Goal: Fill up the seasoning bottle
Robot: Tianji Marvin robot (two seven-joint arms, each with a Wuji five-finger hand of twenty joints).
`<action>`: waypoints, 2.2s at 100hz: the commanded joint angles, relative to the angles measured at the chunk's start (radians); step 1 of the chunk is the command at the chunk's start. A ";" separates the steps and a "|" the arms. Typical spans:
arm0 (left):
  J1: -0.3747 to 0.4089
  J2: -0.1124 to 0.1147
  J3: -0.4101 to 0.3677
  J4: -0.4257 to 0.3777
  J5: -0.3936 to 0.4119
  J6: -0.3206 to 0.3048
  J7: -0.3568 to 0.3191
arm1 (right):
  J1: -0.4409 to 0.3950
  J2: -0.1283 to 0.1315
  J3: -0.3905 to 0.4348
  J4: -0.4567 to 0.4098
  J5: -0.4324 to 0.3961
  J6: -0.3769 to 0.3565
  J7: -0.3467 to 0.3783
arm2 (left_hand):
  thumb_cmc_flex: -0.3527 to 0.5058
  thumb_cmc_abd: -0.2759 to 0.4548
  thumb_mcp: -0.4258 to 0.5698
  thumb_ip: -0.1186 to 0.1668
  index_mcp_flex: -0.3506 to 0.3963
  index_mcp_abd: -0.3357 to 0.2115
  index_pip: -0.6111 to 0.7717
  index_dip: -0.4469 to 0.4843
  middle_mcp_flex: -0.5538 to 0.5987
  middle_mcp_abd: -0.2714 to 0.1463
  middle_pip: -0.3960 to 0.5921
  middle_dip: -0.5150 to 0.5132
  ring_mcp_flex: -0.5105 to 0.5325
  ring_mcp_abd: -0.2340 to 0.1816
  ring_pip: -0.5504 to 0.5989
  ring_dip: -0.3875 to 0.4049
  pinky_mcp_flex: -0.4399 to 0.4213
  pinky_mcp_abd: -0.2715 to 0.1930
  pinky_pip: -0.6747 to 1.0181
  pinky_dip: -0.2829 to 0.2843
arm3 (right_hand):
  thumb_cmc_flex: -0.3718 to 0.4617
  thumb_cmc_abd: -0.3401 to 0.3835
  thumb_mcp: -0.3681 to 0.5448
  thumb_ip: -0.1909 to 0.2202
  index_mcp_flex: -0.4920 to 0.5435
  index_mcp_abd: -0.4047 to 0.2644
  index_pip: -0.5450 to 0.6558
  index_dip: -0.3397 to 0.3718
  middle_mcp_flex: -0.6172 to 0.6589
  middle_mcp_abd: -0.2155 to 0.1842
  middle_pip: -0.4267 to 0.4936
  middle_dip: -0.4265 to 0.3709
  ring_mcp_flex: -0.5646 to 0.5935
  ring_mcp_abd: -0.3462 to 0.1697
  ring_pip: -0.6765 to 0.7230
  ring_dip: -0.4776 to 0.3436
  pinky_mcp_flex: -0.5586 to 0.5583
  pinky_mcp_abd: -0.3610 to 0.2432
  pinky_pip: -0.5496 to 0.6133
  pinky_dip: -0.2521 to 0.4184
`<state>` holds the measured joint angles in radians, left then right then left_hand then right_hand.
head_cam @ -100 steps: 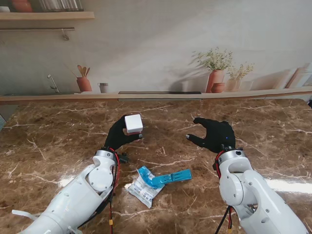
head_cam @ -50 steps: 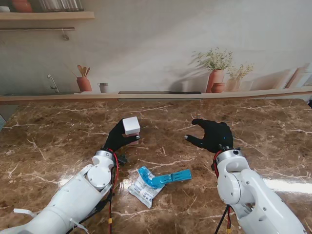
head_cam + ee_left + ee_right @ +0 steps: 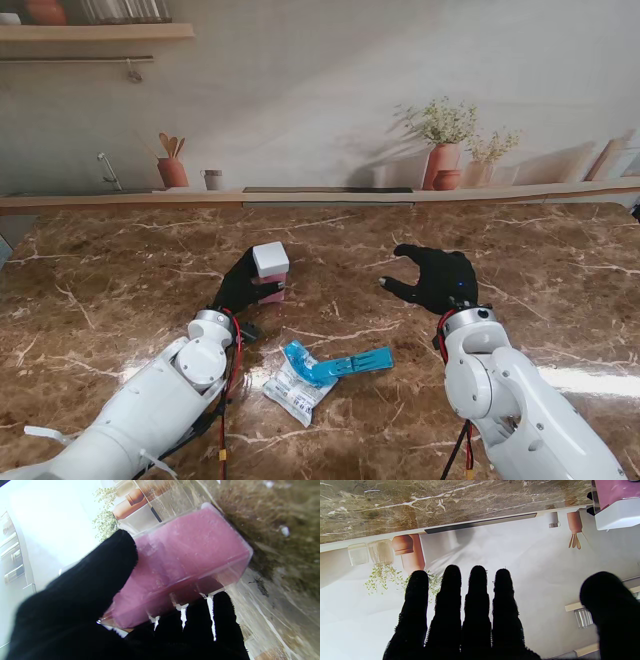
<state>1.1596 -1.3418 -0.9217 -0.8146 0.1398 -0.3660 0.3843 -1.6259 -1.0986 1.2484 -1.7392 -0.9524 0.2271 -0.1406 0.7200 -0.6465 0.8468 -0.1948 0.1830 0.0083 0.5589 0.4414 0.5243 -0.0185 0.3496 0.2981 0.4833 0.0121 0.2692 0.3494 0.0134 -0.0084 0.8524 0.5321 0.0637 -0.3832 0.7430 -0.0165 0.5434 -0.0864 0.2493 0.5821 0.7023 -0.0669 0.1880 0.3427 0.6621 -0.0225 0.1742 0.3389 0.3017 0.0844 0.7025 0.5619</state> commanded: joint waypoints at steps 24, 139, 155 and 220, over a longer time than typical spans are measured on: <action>0.002 0.021 0.002 0.011 0.034 0.021 -0.029 | -0.011 -0.006 0.002 0.022 0.019 0.003 -0.006 | -0.084 -0.044 0.022 0.071 -0.012 -0.003 -0.075 -0.103 -0.126 -0.030 -0.016 -0.017 -0.115 -0.043 -0.065 -0.018 -0.053 -0.054 -0.124 0.003 | 0.010 0.010 0.011 0.042 -0.007 -0.015 0.001 -0.014 -0.024 0.009 -0.001 0.006 -0.039 0.006 0.005 0.000 -0.015 0.005 0.017 0.005; 0.349 0.166 -0.275 -0.567 0.292 0.023 -0.119 | -0.055 -0.008 0.109 0.024 0.135 -0.257 -0.004 | -0.131 0.283 -0.795 0.160 0.131 0.045 -0.396 -0.296 -0.306 -0.017 -0.132 -0.093 -0.309 -0.051 -0.178 -0.038 -0.033 -0.142 -0.613 -0.027 | -0.185 0.081 0.032 0.068 -0.061 0.092 -0.110 -0.151 -0.120 0.021 -0.109 -0.182 -0.114 -0.075 -0.088 -0.165 -0.026 -0.199 -0.155 -0.298; 0.428 0.180 -0.290 -0.682 0.333 0.005 -0.137 | -0.058 -0.012 0.104 0.048 0.213 -0.379 -0.003 | -0.169 0.350 -0.823 0.176 0.153 0.066 -0.406 -0.296 -0.293 -0.001 -0.145 -0.101 -0.295 -0.033 -0.181 -0.041 -0.025 -0.127 -0.577 -0.040 | -0.218 0.138 0.009 0.063 -0.109 0.124 -0.139 -0.175 -0.176 0.039 -0.123 -0.204 -0.172 -0.073 -0.105 -0.177 -0.065 -0.210 -0.179 -0.321; 0.512 0.181 -0.220 -0.809 0.332 0.001 -0.138 | -0.068 -0.051 0.065 0.186 0.354 -0.632 -0.159 | -0.206 0.418 -0.854 0.184 0.216 0.090 -0.419 -0.281 -0.240 0.036 -0.149 -0.103 -0.249 -0.016 -0.164 -0.044 -0.026 -0.091 -0.441 -0.068 | -0.223 0.321 -0.120 0.034 -0.144 0.155 -0.143 -0.204 -0.214 0.077 -0.118 -0.230 -0.205 -0.037 -0.105 -0.190 -0.080 -0.189 -0.194 -0.333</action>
<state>1.6659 -1.1550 -1.1482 -1.6128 0.4694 -0.3704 0.2457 -1.6770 -1.1483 1.3101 -1.5554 -0.6051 -0.4038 -0.3062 0.5524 -0.2609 0.0275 -0.0511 0.3718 0.0864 0.1581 0.1685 0.2630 0.0115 0.2117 0.2061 0.2154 0.0028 0.1214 0.3182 -0.0093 -0.0843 0.3838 0.4813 -0.1507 -0.0768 0.6512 0.0192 0.4254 0.0692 0.1196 0.3875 0.5087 0.0083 0.0817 0.1331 0.4934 -0.0578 0.0794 0.1709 0.2301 -0.0927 0.5375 0.2557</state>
